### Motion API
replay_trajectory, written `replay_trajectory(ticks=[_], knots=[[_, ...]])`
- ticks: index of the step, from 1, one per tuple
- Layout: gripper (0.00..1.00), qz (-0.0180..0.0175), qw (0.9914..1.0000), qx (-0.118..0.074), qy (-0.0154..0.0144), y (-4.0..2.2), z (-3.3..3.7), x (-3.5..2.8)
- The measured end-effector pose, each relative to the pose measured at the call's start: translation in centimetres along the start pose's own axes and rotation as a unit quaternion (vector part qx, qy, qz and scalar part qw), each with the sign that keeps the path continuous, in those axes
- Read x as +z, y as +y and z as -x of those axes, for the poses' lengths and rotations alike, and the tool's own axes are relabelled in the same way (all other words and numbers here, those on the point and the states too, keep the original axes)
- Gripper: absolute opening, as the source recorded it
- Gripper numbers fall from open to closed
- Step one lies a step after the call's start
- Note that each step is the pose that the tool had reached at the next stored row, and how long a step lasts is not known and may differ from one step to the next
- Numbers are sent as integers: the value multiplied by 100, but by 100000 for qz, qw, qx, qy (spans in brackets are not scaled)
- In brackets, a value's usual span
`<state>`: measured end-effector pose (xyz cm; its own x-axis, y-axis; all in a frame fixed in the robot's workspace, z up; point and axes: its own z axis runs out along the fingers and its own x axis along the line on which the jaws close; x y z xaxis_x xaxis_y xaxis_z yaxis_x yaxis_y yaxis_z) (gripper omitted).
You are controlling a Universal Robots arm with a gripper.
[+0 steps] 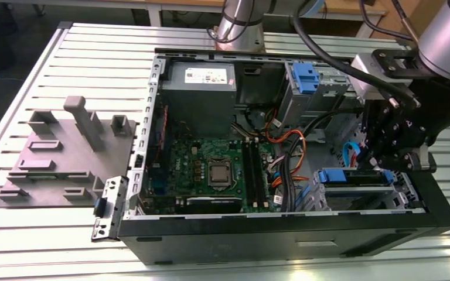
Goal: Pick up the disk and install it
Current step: 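Insert the first disk wire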
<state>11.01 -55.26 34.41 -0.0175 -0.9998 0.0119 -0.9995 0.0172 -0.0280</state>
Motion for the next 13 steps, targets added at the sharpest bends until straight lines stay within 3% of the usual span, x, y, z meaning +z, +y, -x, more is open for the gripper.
replay_trajectory(ticks=[13], knots=[[16,3,100000,2,-13,1,-8,53]])
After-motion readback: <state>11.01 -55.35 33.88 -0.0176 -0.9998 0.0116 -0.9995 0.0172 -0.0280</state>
